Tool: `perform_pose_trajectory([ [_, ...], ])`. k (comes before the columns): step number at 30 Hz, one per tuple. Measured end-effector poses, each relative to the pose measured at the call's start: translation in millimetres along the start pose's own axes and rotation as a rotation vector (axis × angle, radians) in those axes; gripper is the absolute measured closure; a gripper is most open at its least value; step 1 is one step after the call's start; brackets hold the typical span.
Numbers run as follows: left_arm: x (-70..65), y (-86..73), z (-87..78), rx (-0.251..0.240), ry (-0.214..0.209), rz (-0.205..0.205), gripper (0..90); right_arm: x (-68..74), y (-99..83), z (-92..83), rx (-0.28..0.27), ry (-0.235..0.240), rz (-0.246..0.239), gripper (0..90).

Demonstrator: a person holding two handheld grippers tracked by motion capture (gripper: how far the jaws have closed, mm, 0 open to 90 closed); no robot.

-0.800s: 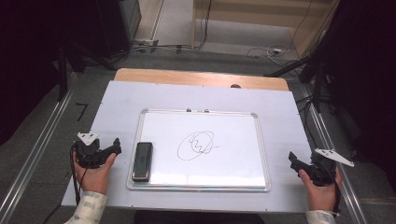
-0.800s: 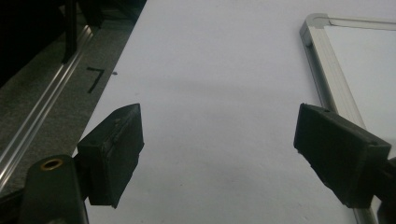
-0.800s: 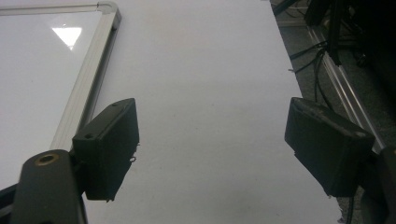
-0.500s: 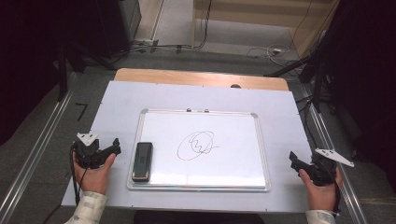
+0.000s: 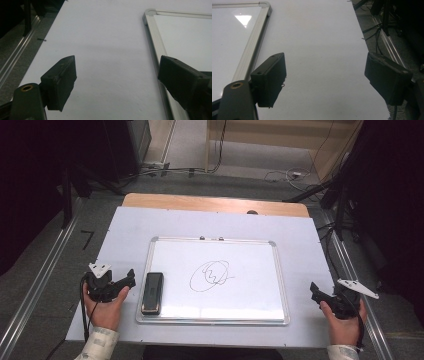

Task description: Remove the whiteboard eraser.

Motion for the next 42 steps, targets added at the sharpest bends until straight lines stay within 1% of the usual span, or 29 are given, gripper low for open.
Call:
perform_pose_trajectory([
  [3,-3.8,0.4,-1.3,-0.001,-0.013,0.002,16.2,-0.5,-0.1,-0.1,0.000,-0.012,0.002,16.6],
  [6,-9.1,1.2,-2.4,-0.007,-0.027,0.001,16.2,-1.5,0.0,-1.3,-0.007,-0.017,0.007,16.8],
  [7,-12.8,1.3,-2.3,-0.007,-0.033,0.001,16.2,-1.6,0.0,-1.5,-0.009,-0.015,0.007,16.9],
  [8,-12.8,1.3,-2.3,-0.007,-0.033,0.001,16.2,-1.6,0.0,-1.5,-0.009,-0.015,0.007,16.9],
  [15,-29.1,0.4,-1.6,0.005,-0.071,0.021,16.2,-0.5,0.0,-1.1,-0.007,-0.016,0.002,17.0],
  [19,-40.2,-1.5,0.5,0.021,-0.091,0.032,16.1,0.5,0.0,-1.8,-0.009,-0.017,0.000,17.1],
  [22,-44.2,-2.3,0.7,0.026,-0.100,0.037,16.1,0.5,0.0,-2.2,-0.011,-0.019,0.000,17.1],
  [28,-54.8,-5.7,3.1,0.044,-0.114,0.050,16.2,0.1,0.0,-1.8,-0.012,-0.020,0.000,17.3],
  [33,-61.9,-7.6,5.2,0.049,-0.124,0.061,16.2,-0.2,0.2,-1.8,-0.013,-0.020,0.000,17.4],
  [37,-66.8,-9.5,6.4,0.058,-0.125,0.075,16.5,-0.3,0.1,-1.9,-0.014,-0.021,-0.001,17.5],
  [39,-69.0,-9.9,6.9,0.056,-0.129,0.074,16.8,-0.1,0.1,-2.0,-0.014,-0.024,0.000,17.7],
  [42,-71.7,-11.3,8.2,0.062,-0.124,0.082,18.2,0.2,0.2,-2.1,-0.017,-0.023,-0.004,17.8],
])
Point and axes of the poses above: each handheld gripper's, and its own axes: z roughly forward along the jaws, y roughly out of its top, x roughly to its left, the point moved 1 cm from there along z, roughly forward along the jaws, and after that the axes turned 8 degrees about -y, right-handed, at the moved point
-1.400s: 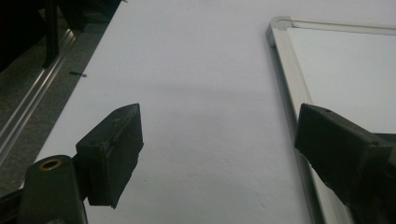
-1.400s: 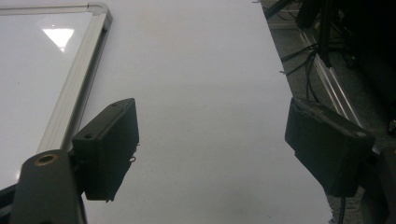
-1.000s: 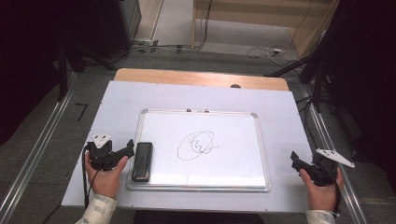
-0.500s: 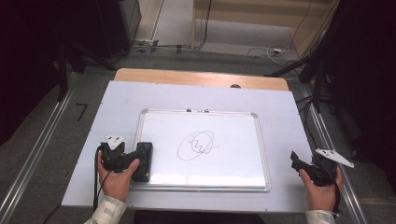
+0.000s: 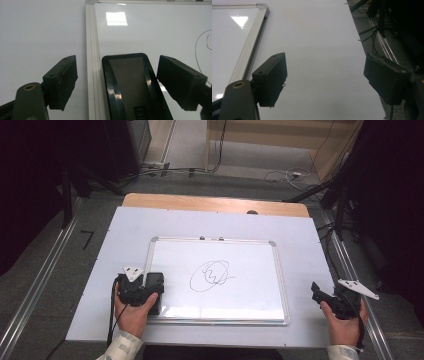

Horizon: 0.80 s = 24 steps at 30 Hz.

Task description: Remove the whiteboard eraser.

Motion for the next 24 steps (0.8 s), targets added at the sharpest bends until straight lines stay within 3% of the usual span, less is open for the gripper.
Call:
perform_pose_trajectory([
  [15,-9.5,-5.3,7.0,0.041,-0.006,0.025,35.0,-0.8,0.0,-0.1,-0.001,-0.004,0.002,18.5],
  [24,-9.3,-6.2,8.9,0.058,-0.023,0.023,37.5,-1.0,-0.1,0.0,0.002,-0.005,0.003,18.5],
])
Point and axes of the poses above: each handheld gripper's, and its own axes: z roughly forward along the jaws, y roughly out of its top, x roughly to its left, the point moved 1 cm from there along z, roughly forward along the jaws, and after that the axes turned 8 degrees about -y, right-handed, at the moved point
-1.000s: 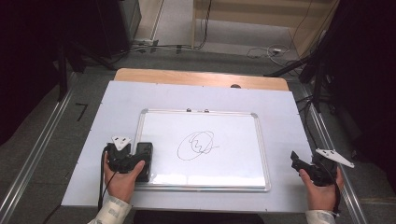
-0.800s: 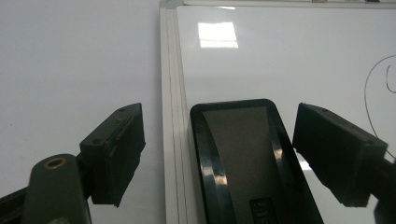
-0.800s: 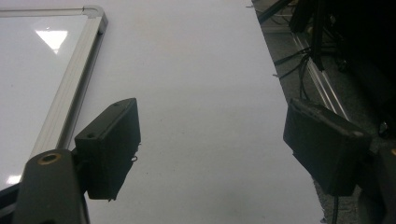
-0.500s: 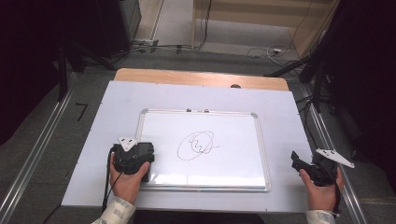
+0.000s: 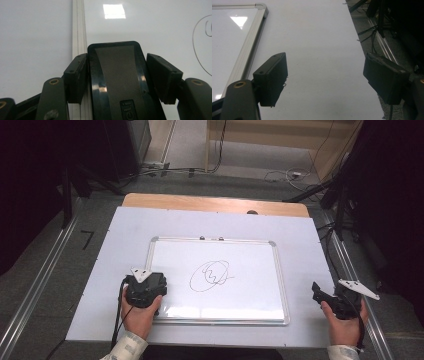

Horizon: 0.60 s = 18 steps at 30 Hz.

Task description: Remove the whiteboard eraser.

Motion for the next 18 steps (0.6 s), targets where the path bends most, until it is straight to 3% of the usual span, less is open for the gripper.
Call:
perform_pose_trajectory([
  [6,1.1,1.1,-0.4,0.009,-0.012,-0.002,38.1,0.1,0.0,0.0,0.000,-0.001,-0.001,18.6],
  [18,-2.1,0.6,-0.1,0.013,0.001,0.018,39.4,0.7,-0.5,0.7,0.000,-0.004,-0.006,18.6],
])
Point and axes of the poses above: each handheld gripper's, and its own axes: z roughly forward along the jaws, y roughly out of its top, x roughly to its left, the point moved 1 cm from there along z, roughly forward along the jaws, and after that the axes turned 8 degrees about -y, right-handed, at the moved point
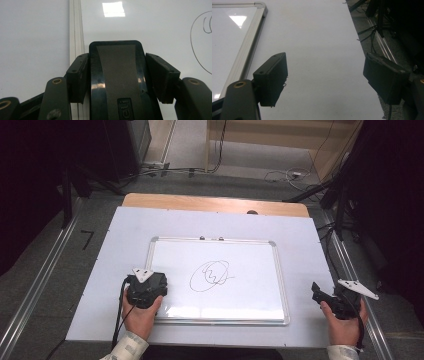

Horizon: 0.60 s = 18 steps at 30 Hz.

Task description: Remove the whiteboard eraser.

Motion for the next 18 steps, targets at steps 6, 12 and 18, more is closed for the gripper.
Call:
perform_pose_trajectory([
  [6,0.6,-0.1,0.0,-0.002,-0.006,-0.001,39.5,-0.5,0.0,0.0,-0.002,0.000,-0.003,18.6],
  [12,0.8,0.2,-0.1,-0.005,-0.006,0.005,39.4,-0.4,0.4,-0.4,-0.004,0.000,0.001,18.7],
  [18,2.2,1.3,-0.8,0.002,-0.015,0.001,39.3,-1.0,0.4,-0.2,-0.005,-0.001,0.001,18.7],
])
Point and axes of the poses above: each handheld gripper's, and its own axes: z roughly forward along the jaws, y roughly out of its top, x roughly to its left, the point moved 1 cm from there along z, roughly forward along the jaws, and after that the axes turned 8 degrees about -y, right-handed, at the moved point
